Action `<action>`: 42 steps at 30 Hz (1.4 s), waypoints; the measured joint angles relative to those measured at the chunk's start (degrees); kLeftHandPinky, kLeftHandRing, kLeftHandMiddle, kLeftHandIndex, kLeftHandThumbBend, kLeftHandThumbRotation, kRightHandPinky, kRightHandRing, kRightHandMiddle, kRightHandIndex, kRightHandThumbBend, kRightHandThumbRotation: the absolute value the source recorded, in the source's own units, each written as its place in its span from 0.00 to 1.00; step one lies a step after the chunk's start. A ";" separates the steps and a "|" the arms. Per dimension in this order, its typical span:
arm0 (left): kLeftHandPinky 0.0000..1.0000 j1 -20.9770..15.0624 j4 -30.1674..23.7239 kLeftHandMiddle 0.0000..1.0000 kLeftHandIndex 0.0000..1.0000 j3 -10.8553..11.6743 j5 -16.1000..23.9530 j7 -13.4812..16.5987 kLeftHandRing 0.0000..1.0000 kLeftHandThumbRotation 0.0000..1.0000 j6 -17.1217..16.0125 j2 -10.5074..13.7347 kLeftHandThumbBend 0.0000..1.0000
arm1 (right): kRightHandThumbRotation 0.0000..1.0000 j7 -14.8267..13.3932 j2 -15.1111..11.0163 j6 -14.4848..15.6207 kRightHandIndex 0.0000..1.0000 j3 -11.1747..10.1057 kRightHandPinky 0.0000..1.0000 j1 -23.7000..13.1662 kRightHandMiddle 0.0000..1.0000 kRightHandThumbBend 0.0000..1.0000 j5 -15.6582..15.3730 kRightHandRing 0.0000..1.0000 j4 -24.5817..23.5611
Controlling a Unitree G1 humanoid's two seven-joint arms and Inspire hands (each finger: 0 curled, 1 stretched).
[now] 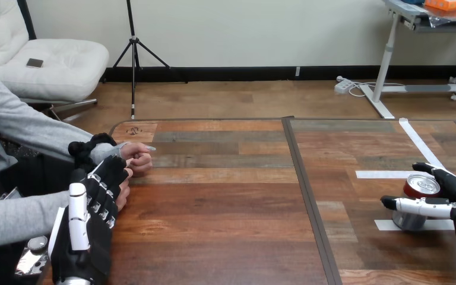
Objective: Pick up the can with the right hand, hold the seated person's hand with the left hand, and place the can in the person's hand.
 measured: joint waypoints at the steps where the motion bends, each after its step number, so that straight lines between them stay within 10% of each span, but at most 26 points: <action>1: 1.00 0.00 0.00 0.87 0.80 0.00 0.00 0.02 0.92 1.00 0.00 0.00 0.53 | 0.01 0.06 -0.02 0.11 0.86 -0.14 0.82 0.00 0.84 0.95 0.22 0.83 0.00; 21: 1.00 0.00 0.00 0.85 0.77 0.01 0.00 -0.04 0.91 1.00 0.00 0.00 0.52 | 0.00 -2.80 -0.14 0.58 0.70 -0.55 0.63 0.07 0.66 0.71 0.35 0.64 0.01; 42: 1.00 0.00 0.00 0.84 0.75 0.02 0.02 -0.25 0.91 1.00 0.00 0.08 0.53 | 0.00 -8.66 -0.08 -1.43 0.53 0.61 0.43 1.19 0.51 0.67 -1.63 0.46 0.11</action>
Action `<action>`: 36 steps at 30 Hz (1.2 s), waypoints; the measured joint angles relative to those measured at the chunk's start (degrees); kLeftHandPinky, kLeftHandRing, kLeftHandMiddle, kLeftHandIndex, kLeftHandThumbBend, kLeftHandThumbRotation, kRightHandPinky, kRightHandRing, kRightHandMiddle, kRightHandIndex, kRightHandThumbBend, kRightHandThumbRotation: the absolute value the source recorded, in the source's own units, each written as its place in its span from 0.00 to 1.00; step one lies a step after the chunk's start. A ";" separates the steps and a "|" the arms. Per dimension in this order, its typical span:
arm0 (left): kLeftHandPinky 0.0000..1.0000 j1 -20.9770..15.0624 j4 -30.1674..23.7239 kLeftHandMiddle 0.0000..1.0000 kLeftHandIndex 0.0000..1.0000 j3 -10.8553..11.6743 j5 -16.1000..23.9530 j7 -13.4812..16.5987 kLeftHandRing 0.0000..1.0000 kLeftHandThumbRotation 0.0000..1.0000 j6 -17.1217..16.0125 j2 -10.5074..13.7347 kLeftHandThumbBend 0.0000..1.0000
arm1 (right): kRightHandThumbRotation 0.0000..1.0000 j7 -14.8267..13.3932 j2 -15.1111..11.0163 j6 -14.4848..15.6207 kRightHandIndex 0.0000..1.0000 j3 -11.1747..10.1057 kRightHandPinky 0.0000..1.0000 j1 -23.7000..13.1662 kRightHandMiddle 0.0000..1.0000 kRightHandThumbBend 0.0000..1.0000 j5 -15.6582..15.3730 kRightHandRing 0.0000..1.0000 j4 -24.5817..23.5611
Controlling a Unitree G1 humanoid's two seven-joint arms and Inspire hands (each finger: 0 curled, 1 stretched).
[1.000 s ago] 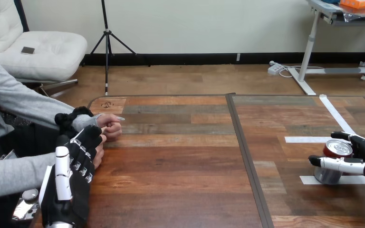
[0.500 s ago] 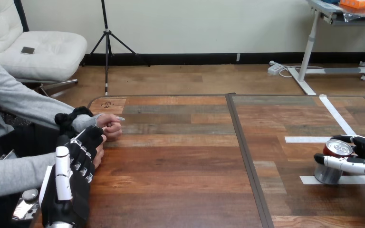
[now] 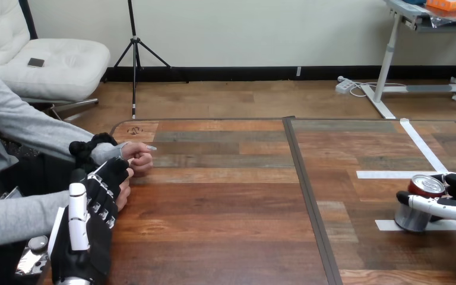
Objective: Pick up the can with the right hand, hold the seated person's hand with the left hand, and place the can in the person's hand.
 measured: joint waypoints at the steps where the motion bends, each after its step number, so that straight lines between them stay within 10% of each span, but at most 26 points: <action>1: 1.00 0.00 0.00 0.84 0.75 0.00 0.00 0.00 0.91 1.00 0.00 0.00 0.54 | 0.00 -0.06 0.00 -0.11 0.53 0.00 0.43 0.02 0.51 0.67 0.00 0.46 0.01; 36: 1.00 0.00 0.00 0.83 0.73 0.06 1.21 0.46 0.90 1.00 -0.01 0.04 0.56 | 0.00 -1.74 0.00 -2.84 0.49 0.79 0.38 0.19 0.47 0.75 -0.72 0.41 0.03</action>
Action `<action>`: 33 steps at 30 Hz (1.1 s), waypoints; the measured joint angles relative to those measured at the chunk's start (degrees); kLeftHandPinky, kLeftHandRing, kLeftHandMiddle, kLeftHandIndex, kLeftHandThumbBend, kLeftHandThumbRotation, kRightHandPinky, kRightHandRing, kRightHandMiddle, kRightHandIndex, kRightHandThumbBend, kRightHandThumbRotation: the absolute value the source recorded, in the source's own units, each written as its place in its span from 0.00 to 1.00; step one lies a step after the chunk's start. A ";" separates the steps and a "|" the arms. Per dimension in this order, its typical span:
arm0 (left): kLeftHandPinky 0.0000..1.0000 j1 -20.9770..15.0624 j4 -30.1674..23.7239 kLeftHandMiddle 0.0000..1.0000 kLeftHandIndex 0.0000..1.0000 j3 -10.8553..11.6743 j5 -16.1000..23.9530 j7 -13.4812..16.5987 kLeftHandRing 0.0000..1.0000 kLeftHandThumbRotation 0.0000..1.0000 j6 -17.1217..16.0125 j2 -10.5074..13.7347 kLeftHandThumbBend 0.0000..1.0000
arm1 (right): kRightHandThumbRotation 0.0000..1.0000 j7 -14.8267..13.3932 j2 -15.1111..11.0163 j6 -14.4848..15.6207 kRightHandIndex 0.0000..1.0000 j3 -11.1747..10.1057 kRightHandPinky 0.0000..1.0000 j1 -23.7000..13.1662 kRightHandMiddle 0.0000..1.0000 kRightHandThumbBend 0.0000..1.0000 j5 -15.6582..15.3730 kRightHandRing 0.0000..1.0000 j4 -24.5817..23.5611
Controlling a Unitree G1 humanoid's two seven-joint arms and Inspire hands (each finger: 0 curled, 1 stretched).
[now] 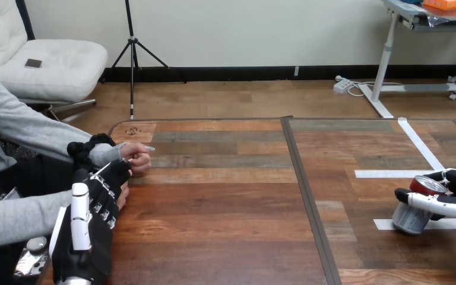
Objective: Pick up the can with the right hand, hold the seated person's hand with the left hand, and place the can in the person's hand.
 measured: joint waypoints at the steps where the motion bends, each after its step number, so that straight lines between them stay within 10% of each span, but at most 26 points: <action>1: 1.00 0.00 0.00 0.83 0.72 0.00 0.01 0.01 0.90 1.00 0.00 0.00 0.56 | 0.00 -0.02 0.00 -0.20 0.49 0.06 0.38 0.03 0.47 0.75 -0.11 0.41 0.00; 33: 1.00 0.00 0.00 0.83 0.73 -0.02 0.41 0.27 0.92 1.00 0.00 0.00 0.53 | 0.00 0.25 0.05 -6.06 0.47 1.86 0.37 1.31 0.44 0.77 -2.03 0.39 -0.33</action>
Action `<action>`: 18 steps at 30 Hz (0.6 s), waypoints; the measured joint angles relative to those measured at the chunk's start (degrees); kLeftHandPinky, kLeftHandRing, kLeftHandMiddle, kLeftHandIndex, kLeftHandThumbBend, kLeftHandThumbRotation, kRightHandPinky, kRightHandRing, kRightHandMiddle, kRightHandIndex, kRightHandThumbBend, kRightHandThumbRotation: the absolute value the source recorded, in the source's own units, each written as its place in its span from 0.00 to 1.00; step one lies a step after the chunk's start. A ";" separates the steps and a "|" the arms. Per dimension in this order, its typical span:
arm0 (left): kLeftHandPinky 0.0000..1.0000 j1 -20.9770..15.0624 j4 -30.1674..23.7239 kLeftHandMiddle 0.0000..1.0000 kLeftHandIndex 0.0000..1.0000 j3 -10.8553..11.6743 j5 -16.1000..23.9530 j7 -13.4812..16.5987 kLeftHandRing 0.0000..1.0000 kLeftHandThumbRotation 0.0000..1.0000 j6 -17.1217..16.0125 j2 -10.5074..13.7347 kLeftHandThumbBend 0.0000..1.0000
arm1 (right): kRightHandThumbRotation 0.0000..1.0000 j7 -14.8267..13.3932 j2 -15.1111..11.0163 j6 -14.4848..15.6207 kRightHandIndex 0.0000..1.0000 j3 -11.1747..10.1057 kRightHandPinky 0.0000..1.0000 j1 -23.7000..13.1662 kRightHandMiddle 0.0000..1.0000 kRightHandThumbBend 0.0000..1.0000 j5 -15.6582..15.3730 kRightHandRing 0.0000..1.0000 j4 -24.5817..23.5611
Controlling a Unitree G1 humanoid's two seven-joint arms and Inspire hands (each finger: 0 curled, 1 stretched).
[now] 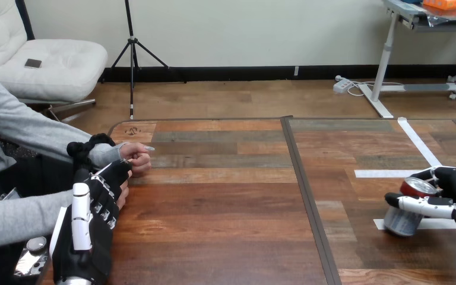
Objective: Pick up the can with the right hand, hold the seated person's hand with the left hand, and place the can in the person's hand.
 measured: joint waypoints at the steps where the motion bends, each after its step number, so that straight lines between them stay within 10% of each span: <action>1: 1.00 0.00 0.00 0.83 0.73 0.00 0.01 0.04 0.92 1.00 0.00 0.00 0.53 | 0.00 0.02 0.00 -0.30 0.47 0.13 0.36 0.09 0.44 0.78 -0.09 0.39 -0.05; 18: 1.00 0.01 -0.02 0.84 0.73 -0.07 0.14 0.80 0.93 1.00 0.00 0.01 0.53 | 0.00 0.42 0.00 -3.22 0.47 2.30 0.38 0.68 0.45 0.79 -3.19 0.40 -1.88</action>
